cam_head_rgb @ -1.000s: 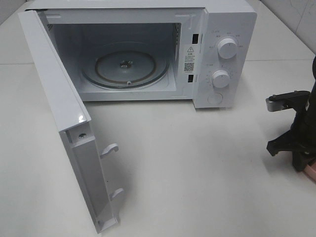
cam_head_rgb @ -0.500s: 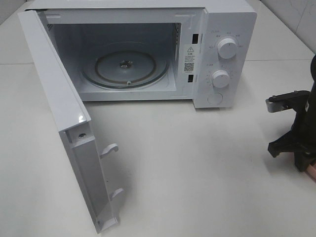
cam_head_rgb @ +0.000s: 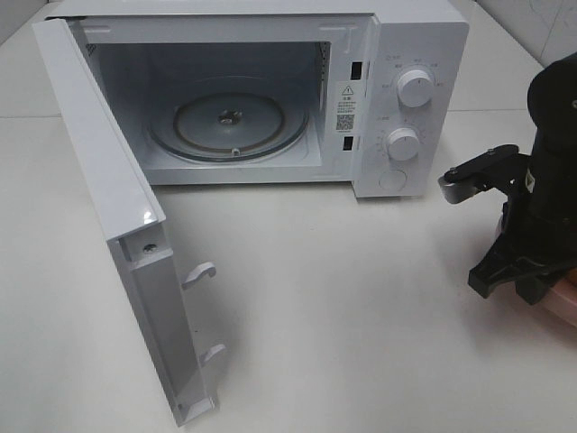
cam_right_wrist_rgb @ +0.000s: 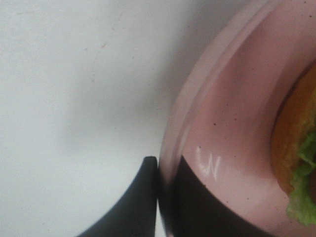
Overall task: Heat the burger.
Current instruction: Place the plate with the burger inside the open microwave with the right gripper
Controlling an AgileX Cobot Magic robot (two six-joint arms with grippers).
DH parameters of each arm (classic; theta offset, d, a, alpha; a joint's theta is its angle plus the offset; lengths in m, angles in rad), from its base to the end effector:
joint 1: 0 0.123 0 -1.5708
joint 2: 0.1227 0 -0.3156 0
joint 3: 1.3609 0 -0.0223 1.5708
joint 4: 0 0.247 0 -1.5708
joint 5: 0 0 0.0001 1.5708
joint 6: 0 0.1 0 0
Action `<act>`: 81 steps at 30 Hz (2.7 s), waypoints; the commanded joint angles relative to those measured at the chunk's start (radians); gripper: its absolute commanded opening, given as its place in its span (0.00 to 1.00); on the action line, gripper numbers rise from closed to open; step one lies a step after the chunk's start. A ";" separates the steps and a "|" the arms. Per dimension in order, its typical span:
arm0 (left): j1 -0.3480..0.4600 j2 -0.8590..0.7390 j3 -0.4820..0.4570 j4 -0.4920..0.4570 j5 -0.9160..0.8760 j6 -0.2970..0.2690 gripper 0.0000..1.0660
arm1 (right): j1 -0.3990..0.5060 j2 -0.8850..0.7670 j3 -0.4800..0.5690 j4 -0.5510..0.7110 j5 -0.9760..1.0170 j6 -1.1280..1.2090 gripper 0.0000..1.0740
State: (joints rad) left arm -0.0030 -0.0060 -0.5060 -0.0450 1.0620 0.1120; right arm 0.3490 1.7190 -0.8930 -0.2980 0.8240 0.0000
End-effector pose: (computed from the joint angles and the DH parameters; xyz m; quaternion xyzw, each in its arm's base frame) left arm -0.0327 -0.0038 0.2728 0.0499 0.8488 0.0062 0.5264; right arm 0.2751 0.0772 0.1796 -0.2706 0.9565 -0.1070 0.0229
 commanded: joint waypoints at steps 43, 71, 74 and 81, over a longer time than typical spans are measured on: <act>-0.005 -0.018 0.001 -0.009 -0.015 -0.002 0.98 | 0.667 -0.396 0.248 -0.270 0.067 -0.198 0.00; -0.005 -0.018 0.001 -0.009 -0.015 -0.002 0.98 | 0.646 -0.333 0.246 -0.323 -0.366 -0.663 0.00; -0.005 -0.018 0.001 -0.009 -0.015 -0.002 0.98 | 0.610 -0.301 0.246 -0.324 -0.417 -0.671 0.00; -0.005 -0.018 0.001 -0.009 -0.015 -0.002 0.98 | 0.594 -0.231 0.205 -0.323 -0.470 -0.710 0.00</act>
State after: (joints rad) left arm -0.0030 -0.0060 -0.5060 -0.0450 1.0620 0.1120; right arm 0.9500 1.4820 -0.6610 -0.5850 0.4270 -0.6920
